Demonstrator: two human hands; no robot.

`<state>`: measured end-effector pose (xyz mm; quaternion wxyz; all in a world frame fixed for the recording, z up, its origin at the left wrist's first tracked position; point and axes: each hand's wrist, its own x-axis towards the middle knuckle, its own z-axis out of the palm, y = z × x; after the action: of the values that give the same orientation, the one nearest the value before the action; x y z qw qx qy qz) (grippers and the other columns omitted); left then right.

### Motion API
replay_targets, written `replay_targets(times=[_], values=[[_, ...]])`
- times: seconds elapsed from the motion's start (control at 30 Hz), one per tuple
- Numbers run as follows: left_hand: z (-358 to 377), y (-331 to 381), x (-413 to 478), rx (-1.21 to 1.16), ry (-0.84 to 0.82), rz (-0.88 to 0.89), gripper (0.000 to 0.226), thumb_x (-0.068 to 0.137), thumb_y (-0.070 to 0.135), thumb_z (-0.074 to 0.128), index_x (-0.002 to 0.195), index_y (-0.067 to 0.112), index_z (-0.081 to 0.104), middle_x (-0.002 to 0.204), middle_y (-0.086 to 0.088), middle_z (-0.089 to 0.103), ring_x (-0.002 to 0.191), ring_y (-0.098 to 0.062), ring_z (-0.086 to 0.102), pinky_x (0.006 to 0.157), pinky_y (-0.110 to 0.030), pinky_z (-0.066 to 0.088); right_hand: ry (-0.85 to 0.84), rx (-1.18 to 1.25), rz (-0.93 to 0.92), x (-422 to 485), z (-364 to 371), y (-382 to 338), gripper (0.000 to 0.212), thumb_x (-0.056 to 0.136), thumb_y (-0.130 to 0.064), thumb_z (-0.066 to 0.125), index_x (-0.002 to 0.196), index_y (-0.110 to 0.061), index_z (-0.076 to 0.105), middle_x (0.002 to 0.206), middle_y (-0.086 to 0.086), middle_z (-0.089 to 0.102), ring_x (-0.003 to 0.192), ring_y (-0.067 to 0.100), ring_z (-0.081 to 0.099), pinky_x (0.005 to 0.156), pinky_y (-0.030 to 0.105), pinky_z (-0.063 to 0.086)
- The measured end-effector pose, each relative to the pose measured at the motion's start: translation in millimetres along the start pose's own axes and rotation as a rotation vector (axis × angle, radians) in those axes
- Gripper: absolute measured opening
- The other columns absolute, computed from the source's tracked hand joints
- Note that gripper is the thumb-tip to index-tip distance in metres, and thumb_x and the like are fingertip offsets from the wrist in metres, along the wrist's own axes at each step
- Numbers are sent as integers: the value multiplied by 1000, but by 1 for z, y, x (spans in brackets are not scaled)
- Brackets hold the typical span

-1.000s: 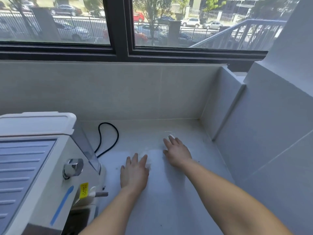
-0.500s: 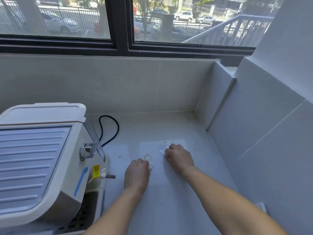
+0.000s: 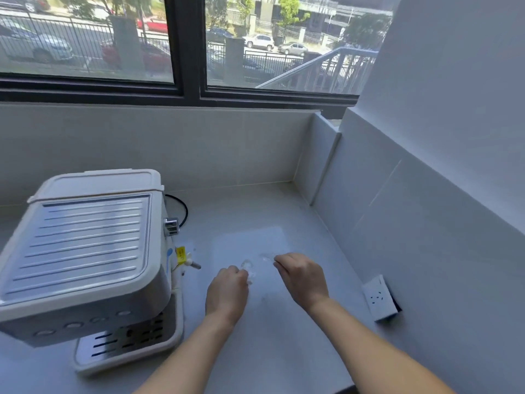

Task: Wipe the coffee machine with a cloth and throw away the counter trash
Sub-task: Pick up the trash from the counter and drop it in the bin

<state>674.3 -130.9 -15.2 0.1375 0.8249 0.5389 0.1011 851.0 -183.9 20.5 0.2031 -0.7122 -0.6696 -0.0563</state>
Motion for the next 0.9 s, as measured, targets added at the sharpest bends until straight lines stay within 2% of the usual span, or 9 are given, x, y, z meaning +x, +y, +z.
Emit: replay_targets(times=[0.07,0.23,0.37,0.5,0.57,0.67,0.8,0.9], values=[[0,-3,-18,-3,1,38,18,85,9,47,93,11,63,97,-5,60,94,-27,53,63,-34,39,57,-34,38,-22,-12,-9,6,84,-21,75,82,-19,70,72,-3,68,65,25,63,45,32,48],[-8,-1,-73,3,-10,66,19,85,10,46,93,13,63,95,-3,60,93,-25,53,64,-35,40,71,-36,41,-70,-29,-30,10,80,-20,78,78,-21,69,67,-5,66,62,24,62,56,32,45],[-13,12,-114,-9,0,72,15,86,11,47,90,12,61,92,-3,58,91,-26,53,61,-35,39,72,16,3,-111,-41,-40,10,79,-17,80,78,-18,69,66,-2,66,62,25,61,52,30,47],[-10,32,-164,-6,35,24,14,90,15,48,94,14,62,97,-1,58,92,-24,52,63,-34,38,62,36,-39,-157,-54,-38,9,83,-19,75,78,-17,68,67,-1,67,65,25,62,48,30,47],[-4,43,-194,-16,57,-7,13,91,16,50,94,14,62,97,-1,59,94,-24,54,66,-35,43,59,48,-91,-182,-61,-32,11,83,-19,75,76,-17,67,66,-2,66,64,22,61,47,27,44],[4,57,-241,-11,92,-21,13,92,18,52,93,14,64,95,-1,60,94,-24,55,64,-34,40,44,68,-129,-219,-68,-25,12,86,-20,72,76,-17,65,66,-3,64,64,21,59,48,26,40],[11,66,-288,-7,90,-39,16,95,25,52,95,16,65,97,0,60,93,-21,54,69,-33,45,10,118,-160,-260,-74,-19,14,90,-21,67,76,-17,65,69,-4,65,67,20,60,52,29,47],[15,72,-310,-18,91,-52,17,94,26,53,96,15,66,95,0,61,90,-21,54,68,-34,46,-8,137,-170,-281,-77,-16,10,91,-21,66,82,-17,69,75,-3,69,70,19,63,57,32,52]])
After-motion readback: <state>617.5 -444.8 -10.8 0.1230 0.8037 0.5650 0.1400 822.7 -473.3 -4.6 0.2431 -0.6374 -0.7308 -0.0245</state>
